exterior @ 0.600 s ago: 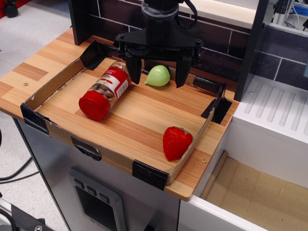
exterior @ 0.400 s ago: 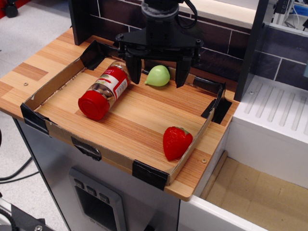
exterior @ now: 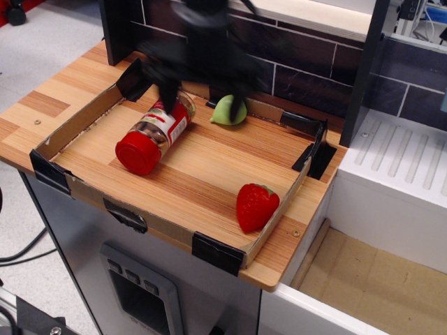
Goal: Upright basil bottle
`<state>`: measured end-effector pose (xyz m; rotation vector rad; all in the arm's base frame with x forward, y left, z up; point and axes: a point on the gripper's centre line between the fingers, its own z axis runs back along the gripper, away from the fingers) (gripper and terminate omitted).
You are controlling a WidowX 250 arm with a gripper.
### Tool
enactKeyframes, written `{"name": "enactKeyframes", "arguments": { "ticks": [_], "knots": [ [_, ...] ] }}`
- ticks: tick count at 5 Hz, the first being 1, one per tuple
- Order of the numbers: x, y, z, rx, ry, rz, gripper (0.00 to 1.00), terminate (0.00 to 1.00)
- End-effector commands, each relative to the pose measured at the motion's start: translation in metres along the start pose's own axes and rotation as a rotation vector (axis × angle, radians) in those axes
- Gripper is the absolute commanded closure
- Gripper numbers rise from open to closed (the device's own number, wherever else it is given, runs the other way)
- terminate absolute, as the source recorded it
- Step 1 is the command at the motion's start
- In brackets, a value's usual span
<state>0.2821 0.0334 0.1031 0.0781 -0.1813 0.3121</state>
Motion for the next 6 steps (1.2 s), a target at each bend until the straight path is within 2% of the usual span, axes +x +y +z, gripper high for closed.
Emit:
{"name": "enactKeyframes", "arguments": {
  "ticks": [1, 3, 4, 5, 6],
  "knots": [
    [0.013, 0.055, 0.003, -0.018, -0.023, -0.129, 0.00, 0.00],
    [-0.003, 0.056, -0.030, -0.044, 0.033, -0.113, 0.00, 0.00],
    [-0.009, 0.054, -0.048, -0.008, 0.000, -0.114, 0.00, 0.00],
    [-0.010, 0.050, -0.058, -0.023, 0.001, -0.111, 0.00, 0.00],
    [-0.011, 0.046, -0.071, -0.013, -0.031, -0.121, 0.00, 0.00]
  ]
}}
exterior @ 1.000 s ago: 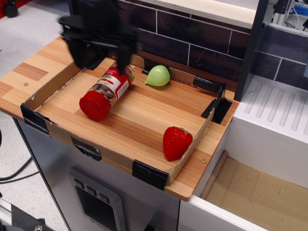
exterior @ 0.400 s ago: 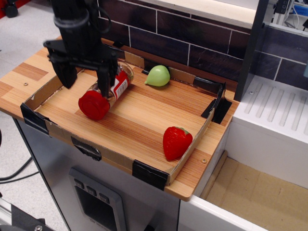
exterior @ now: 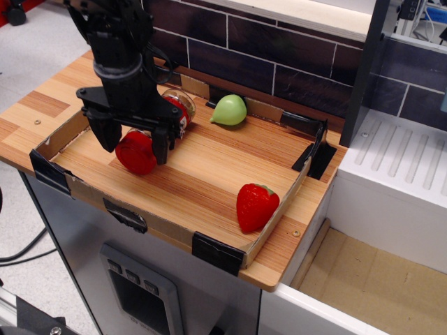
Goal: Upright basil bottle
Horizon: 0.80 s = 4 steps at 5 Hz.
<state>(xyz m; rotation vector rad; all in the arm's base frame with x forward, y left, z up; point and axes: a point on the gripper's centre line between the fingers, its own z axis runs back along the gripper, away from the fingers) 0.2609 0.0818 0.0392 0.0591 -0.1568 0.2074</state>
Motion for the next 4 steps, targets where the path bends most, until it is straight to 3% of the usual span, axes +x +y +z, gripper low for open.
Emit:
{"name": "enactKeyframes", "arguments": {
  "ticks": [1, 2, 4],
  "knots": [
    [0.0084, -0.0050, -0.0156, 0.028, -0.054, -0.022, 0.00, 0.00],
    [0.0064, -0.0042, -0.0213, 0.048, -0.042, -0.035, 0.00, 0.00],
    [0.0125, -0.0025, -0.0184, -0.001, -0.048, 0.058, 0.00, 0.00]
  ]
}}
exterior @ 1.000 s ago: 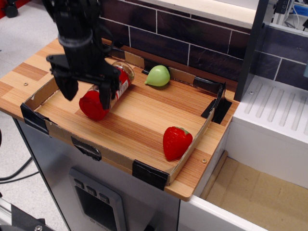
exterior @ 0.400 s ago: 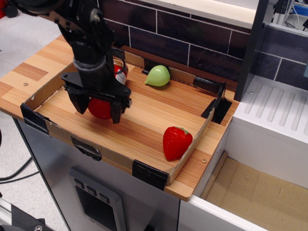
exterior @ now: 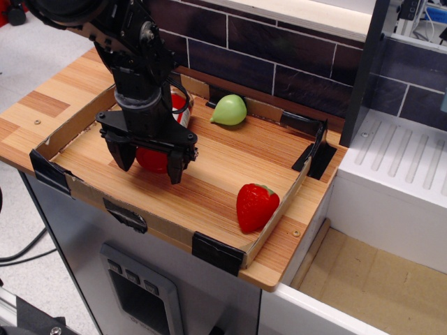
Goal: Upright basil bottle
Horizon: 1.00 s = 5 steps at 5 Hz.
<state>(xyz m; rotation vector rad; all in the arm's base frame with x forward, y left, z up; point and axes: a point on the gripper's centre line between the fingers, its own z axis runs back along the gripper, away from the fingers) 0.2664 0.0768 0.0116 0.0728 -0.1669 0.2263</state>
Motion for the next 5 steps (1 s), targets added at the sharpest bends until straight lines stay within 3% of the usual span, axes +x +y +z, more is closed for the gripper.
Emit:
{"name": "enactKeyframes", "arguments": {
  "ticks": [1, 3, 4, 5],
  "knots": [
    [0.013, 0.007, 0.013, -0.044, -0.033, 0.097, 0.00, 0.00],
    [0.023, 0.012, 0.022, -0.110, -0.064, 0.253, 0.00, 0.00],
    [0.028, 0.011, 0.023, -0.099, -0.095, 0.260, 0.00, 0.00],
    [0.028, 0.012, 0.019, -0.051, -0.107, 0.259, 0.00, 0.00]
  ]
}}
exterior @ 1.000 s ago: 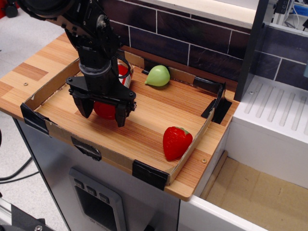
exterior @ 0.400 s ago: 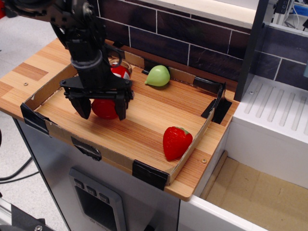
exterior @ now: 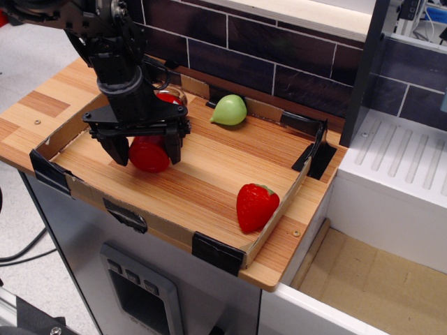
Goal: Upright basil bottle
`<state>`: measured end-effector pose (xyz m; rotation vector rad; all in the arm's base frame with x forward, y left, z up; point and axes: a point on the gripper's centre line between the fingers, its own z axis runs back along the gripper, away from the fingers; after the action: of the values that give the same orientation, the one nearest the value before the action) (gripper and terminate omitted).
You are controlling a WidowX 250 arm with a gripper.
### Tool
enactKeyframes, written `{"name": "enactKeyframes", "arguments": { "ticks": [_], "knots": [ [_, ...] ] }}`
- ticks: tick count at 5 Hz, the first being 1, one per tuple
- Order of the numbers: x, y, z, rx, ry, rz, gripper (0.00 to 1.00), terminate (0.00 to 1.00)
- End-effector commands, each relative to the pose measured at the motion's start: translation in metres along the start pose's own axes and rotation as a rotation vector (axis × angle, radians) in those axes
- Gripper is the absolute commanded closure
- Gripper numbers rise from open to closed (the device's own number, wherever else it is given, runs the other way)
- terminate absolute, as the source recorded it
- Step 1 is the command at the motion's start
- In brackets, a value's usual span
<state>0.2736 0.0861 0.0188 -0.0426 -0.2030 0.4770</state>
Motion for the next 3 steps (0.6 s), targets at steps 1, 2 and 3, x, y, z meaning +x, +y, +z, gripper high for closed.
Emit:
{"name": "enactKeyframes", "arguments": {
  "ticks": [1, 2, 3],
  "knots": [
    [0.018, -0.001, 0.020, 0.071, -0.106, 0.015, 1.00, 0.00],
    [0.022, 0.001, 0.045, 0.135, -0.103, 0.081, 1.00, 0.00],
    [0.025, 0.002, 0.072, 0.185, -0.072, 0.150, 1.00, 0.00]
  ]
}}
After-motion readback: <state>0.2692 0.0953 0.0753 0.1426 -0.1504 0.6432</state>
